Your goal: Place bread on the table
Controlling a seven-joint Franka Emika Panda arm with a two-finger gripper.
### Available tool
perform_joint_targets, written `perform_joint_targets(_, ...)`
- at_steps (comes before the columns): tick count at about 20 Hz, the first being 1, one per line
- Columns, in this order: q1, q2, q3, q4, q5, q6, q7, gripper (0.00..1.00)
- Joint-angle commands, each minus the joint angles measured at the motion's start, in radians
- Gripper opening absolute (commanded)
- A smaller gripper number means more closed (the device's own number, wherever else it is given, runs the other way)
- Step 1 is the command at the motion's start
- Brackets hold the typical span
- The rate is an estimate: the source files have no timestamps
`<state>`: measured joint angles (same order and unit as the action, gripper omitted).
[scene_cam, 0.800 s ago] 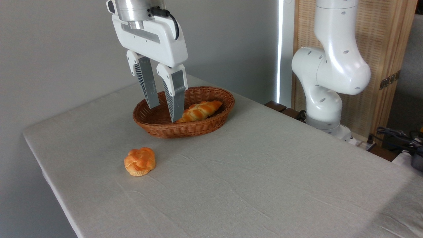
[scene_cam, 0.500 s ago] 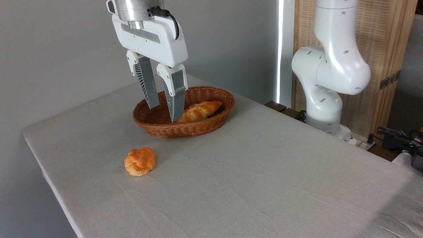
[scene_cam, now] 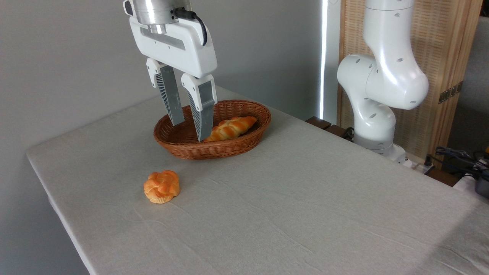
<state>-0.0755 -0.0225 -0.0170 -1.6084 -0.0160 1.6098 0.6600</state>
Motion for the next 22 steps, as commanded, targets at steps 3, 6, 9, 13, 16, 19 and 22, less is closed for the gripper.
perform_joint_targets(3, 0.005, -0.005, -0.001, -0.011, 0.007, -0.005, -0.003, 1.00)
perform_joint_targets(6, 0.002, -0.020, -0.004, -0.036, 0.007, -0.005, -0.005, 1.00)
perform_joint_targets(9, -0.006, -0.039, -0.018, -0.065, -0.001, -0.004, -0.005, 1.00)
perform_joint_targets(13, -0.078, -0.108, -0.028, -0.161, -0.044, 0.042, -0.010, 1.00)
perform_joint_targets(16, -0.145, -0.160, -0.028, -0.232, -0.070, 0.058, -0.011, 1.00)
perform_joint_targets(19, -0.210, -0.180, -0.028, -0.275, -0.114, 0.074, -0.011, 1.00)
perform_joint_targets(22, -0.279, -0.185, -0.032, -0.362, -0.166, 0.178, -0.016, 1.00)
